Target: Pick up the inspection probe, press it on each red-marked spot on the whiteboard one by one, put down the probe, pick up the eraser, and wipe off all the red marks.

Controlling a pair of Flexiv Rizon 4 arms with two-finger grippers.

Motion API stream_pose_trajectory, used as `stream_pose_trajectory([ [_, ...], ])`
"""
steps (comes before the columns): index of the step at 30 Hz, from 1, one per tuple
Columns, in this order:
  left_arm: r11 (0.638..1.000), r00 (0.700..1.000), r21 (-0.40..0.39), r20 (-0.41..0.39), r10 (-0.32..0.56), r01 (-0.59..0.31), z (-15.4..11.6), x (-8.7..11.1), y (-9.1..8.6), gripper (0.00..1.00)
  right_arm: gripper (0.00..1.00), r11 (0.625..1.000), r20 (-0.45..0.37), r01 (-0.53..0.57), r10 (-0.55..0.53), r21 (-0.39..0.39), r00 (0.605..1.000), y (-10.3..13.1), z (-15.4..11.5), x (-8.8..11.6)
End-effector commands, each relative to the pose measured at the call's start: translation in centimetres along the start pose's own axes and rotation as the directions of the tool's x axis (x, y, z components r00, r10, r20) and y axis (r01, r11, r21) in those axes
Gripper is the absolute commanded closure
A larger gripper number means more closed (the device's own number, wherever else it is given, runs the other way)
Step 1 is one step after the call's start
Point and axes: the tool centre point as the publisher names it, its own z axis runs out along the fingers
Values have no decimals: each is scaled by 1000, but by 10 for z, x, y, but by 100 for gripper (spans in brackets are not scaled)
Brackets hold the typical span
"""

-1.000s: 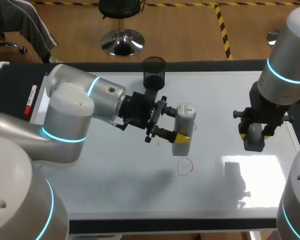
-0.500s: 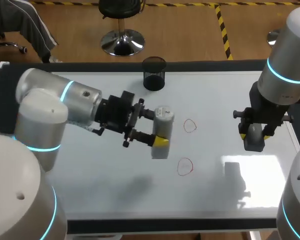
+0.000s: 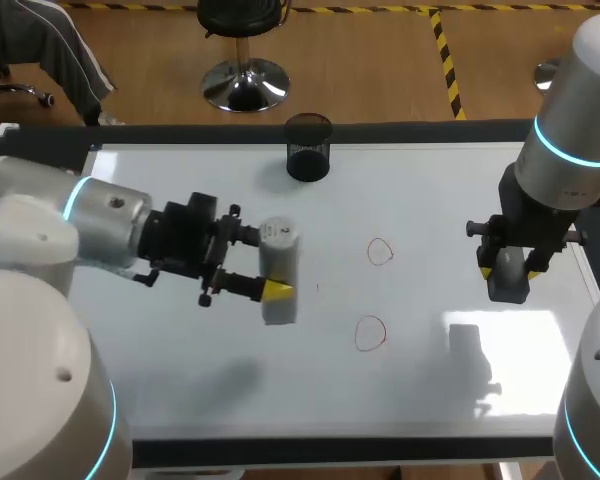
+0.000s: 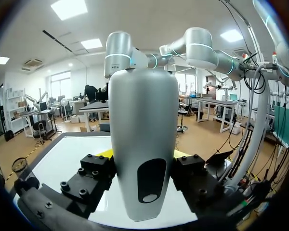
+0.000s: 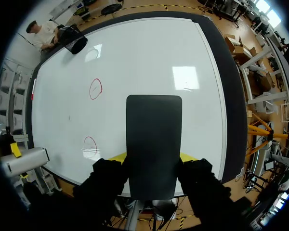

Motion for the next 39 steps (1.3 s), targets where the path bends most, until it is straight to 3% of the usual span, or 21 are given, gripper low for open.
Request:
stream_pose_trajectory([
  [1, 1000, 1000, 4, 0, -2, 2, -20, 5, 4, 100, 100, 1000, -2, 1, -1, 1, 1000, 0, 0, -1],
  [29, 999, 1000, -32, 23, -15, 16, -71, 12, 18, 100, 100, 1000, -2, 1, -1, 1, 1000, 0, 0, -1],
  [39, 1000, 1000, 5, 30, -3, 2, -80, 16, 22, 100, 100, 1000, -2, 1, -1, 1, 1000, 0, 0, -1],
])
